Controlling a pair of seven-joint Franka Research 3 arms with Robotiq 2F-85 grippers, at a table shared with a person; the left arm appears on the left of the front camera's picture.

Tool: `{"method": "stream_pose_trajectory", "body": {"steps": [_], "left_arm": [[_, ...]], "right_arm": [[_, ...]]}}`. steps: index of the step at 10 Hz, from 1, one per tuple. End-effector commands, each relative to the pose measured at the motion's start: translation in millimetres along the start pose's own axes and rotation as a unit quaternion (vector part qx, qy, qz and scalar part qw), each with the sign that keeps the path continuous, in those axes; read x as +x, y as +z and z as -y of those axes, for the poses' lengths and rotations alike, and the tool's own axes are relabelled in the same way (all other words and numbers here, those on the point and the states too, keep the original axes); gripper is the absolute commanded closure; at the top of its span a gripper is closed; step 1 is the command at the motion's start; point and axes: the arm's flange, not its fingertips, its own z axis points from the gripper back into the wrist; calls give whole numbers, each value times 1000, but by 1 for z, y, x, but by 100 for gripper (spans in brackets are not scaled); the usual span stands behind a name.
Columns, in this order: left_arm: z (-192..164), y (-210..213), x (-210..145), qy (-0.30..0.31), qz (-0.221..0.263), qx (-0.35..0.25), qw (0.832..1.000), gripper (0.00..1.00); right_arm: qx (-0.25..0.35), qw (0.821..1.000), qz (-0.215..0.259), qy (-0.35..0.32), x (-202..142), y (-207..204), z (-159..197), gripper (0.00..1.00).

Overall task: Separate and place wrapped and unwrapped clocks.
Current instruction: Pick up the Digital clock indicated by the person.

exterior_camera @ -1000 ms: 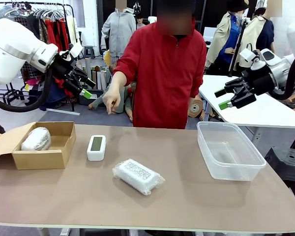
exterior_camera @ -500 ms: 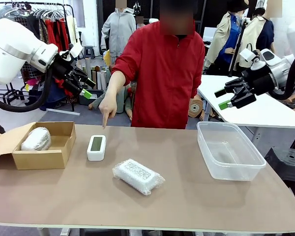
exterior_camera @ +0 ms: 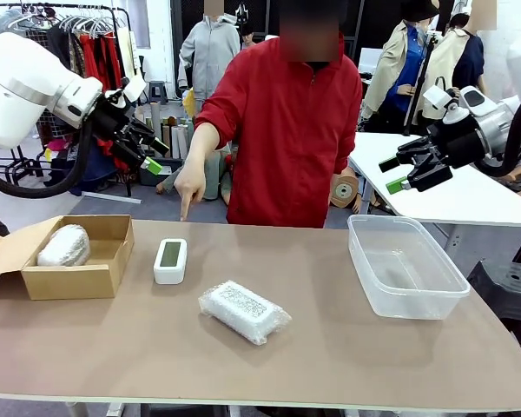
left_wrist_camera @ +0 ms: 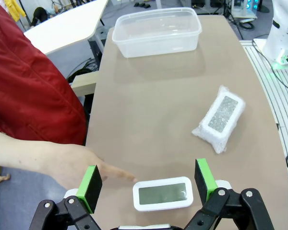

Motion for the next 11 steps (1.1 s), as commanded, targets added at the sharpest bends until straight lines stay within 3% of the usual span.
{"method": "stream_pose_trajectory", "body": {"steps": [1, 5, 11], "left_arm": [[0, 1, 1, -1, 0, 5, 1000, 0], [-3, 18, -1, 8, 11, -24, 1000, 0], [-11, 37, -12, 19, 0, 12, 1000, 0]], "right_arm": [[0, 1000, 0, 1, 1, 0, -1, 0], [0, 1000, 0, 1, 1, 0, -1, 0], [0, 1000, 0, 1, 1, 0, -1, 0]]}}
